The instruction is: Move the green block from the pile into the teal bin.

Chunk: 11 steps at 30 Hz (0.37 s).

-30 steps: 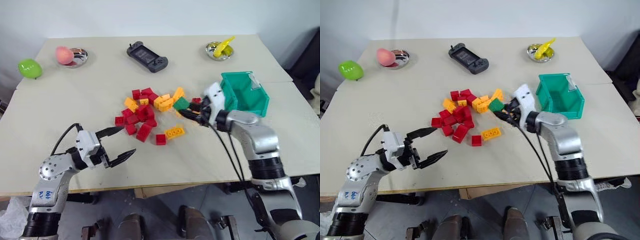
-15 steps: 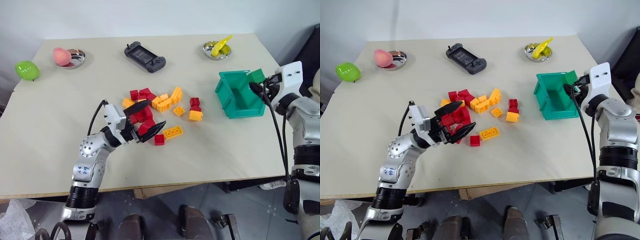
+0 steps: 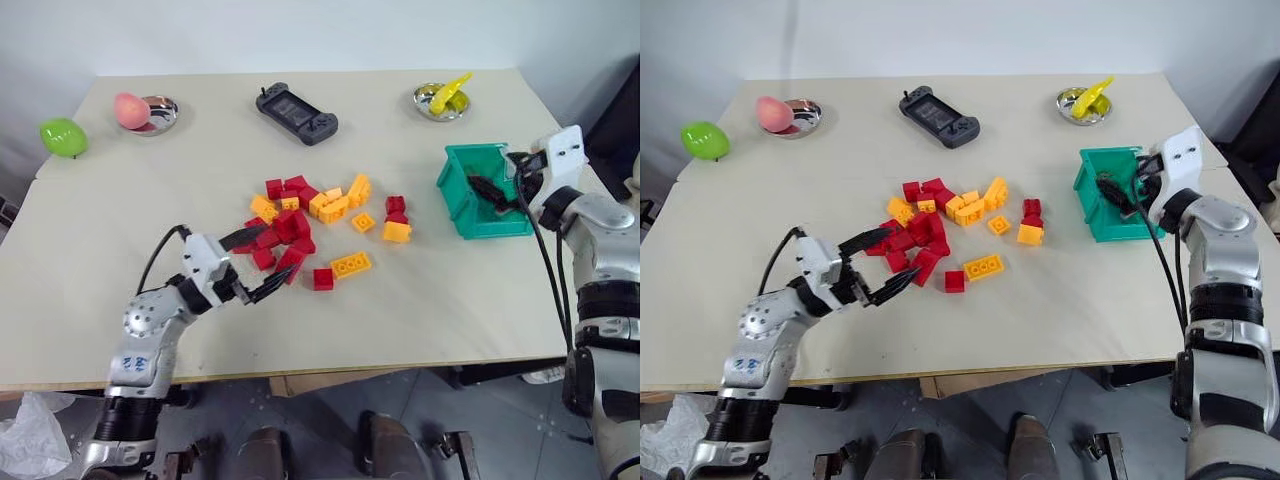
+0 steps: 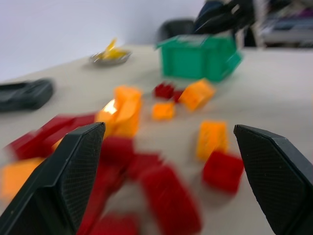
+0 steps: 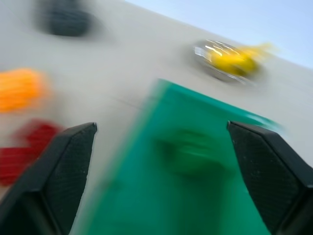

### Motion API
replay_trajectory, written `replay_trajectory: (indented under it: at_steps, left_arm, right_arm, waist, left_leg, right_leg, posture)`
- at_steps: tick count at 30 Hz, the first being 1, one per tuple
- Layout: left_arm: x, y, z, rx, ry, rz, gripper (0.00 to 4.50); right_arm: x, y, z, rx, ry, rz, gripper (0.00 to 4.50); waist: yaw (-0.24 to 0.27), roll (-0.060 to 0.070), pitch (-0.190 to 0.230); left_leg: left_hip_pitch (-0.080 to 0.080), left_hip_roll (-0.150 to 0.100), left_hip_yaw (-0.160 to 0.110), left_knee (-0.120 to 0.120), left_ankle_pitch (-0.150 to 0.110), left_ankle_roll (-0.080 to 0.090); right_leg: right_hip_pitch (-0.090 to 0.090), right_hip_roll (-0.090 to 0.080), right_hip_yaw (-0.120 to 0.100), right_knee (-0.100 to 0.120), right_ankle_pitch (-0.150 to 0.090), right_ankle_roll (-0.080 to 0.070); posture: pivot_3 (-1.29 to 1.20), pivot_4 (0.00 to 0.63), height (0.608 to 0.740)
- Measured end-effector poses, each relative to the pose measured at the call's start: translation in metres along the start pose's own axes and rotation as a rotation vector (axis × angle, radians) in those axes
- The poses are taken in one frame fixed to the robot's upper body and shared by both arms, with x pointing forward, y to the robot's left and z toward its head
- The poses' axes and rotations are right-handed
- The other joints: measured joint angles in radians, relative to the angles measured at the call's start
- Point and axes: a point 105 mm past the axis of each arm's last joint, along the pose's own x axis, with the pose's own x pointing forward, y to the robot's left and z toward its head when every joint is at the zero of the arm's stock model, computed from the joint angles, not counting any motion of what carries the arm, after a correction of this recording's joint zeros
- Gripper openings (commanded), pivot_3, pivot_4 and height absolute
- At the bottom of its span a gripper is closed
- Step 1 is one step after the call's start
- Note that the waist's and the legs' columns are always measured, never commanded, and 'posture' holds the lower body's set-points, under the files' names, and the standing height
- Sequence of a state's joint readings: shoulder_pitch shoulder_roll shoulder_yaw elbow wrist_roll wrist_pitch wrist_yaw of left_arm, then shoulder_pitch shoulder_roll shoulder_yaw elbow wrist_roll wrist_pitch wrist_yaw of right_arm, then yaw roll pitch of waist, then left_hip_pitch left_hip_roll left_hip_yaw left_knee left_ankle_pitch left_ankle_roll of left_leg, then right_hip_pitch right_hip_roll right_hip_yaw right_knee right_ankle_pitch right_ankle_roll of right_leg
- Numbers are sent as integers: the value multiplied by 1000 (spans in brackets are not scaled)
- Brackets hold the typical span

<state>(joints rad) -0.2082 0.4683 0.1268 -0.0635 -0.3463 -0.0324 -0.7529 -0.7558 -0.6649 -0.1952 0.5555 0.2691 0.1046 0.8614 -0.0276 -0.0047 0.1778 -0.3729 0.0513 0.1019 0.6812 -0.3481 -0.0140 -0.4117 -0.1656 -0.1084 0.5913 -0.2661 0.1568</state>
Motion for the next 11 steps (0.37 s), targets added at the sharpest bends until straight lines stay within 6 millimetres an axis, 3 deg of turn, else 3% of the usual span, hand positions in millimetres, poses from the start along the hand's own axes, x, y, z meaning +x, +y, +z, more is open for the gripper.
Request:
replay_trajectory:
  at_steps: [2,6,9,11]
  left_arm:
    - [-14,11,-4,15,38,59,4500]
    - [-46,24,-15,57,151,132,4500]
    - [-67,28,-27,46,214,171,4500]
    - [-78,28,-29,48,238,188,4500]
  right_arm:
    - [-3,32,1,4,-67,149,4461]
    - [-27,107,-26,74,-54,483,4461]
    - [-42,140,-42,139,-62,593,4461]
    - [-52,149,-46,70,-67,632,4461]
  waist:
    - [1,0,0]
    - [9,0,0]
    - [10,0,0]
    - [11,0,0]
  left_leg:
    - [0,0,-1,0,0,0]
    - [0,0,-2,0,0,0]
    - [0,0,-1,1,0,0]
    - [1,0,-1,1,0,0]
  right_leg:
    - [0,0,0,0,0,0]
    - [2,0,-1,0,0,0]
    - [1,0,-1,0,0,0]
    - [2,0,-1,1,0,0]
  posture:
    - [0,150,740]
    - [0,150,740]
    - [0,150,740]
    - [0,150,740]
